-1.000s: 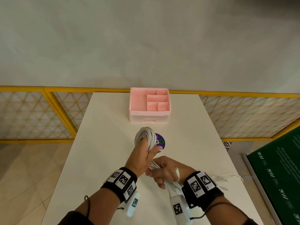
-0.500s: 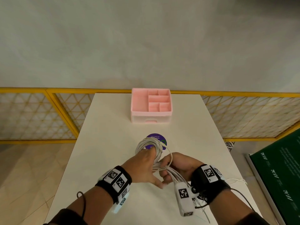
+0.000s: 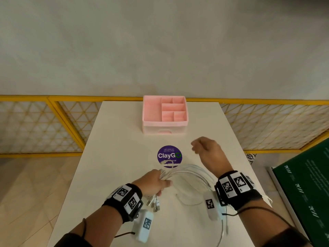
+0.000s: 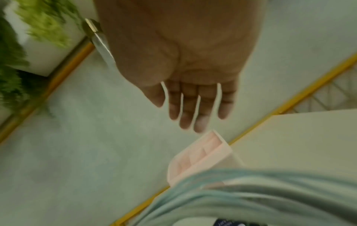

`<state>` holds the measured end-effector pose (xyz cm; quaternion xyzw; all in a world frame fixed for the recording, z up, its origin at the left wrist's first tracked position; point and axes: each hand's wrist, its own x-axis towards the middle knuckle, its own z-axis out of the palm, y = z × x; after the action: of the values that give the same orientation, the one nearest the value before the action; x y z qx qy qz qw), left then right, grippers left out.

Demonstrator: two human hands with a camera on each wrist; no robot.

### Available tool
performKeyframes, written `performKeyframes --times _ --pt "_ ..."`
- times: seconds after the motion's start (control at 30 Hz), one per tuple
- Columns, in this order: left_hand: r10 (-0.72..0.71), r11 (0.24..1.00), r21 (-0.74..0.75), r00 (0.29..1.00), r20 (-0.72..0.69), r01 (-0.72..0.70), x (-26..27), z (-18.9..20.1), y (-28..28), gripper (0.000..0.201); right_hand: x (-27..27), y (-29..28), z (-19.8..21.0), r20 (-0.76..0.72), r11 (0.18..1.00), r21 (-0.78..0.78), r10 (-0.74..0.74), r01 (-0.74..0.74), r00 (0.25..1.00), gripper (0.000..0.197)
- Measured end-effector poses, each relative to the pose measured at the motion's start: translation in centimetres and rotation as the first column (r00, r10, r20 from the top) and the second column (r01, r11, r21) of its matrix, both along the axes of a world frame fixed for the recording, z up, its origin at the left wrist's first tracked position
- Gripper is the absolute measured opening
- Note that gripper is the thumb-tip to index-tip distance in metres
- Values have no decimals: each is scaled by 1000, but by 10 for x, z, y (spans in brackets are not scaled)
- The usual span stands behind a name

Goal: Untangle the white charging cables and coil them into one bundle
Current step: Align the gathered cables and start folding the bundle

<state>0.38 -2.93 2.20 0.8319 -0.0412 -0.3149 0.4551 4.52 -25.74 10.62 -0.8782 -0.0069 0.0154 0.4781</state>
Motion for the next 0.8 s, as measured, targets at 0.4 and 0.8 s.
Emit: performKeyframes --times 0.4,0.8 --pt "55 952 -291 988 -142 -94 4 36 -12 12 -41 33 -50 198 602 -735 631 -312 750 81" --pt "64 834 -539 992 -112 -115 -6 52 -24 20 26 16 -32 152 631 -704 581 -325 799 8"
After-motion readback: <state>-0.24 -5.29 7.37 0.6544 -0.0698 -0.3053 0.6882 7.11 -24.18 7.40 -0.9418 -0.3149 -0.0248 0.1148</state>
